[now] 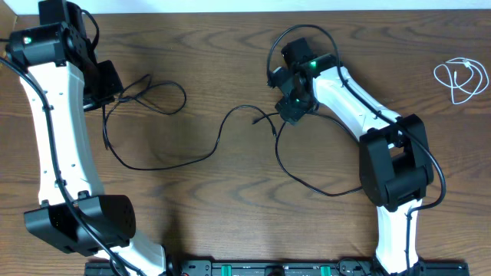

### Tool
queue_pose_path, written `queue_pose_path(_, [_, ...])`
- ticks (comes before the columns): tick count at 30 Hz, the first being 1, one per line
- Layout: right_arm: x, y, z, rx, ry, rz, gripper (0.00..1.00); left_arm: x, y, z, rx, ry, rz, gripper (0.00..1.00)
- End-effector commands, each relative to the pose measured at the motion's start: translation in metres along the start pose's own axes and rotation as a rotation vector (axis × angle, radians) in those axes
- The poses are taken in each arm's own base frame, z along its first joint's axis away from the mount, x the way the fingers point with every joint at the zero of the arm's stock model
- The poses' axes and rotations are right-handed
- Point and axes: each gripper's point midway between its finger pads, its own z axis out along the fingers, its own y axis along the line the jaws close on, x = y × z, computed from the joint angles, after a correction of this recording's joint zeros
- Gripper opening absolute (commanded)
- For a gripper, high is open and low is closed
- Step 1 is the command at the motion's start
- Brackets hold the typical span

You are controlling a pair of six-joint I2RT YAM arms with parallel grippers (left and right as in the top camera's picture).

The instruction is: Untangle cables

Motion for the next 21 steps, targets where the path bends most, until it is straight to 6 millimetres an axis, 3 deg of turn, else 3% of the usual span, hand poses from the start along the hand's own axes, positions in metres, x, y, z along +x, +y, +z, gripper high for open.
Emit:
queue_pose_path(1, [0.002,-0.011,0.001,0.025,0.005,-0.310,0.65,0.000,0.000,-0.003,0.007,-0.009,-0.009,0.08])
queue_pose_path(8, [0.012,-0.022,0.004,-0.004,0.007,-0.419,0.70,0.000,-0.003,-0.003,0.026,-0.007,-0.009,0.08])
queue_pose_path(21, [0.039,-0.011,0.014,-0.214,-0.026,-0.443,0.70,0.001,-0.024,-0.005,0.136,-0.001,-0.004,0.08])
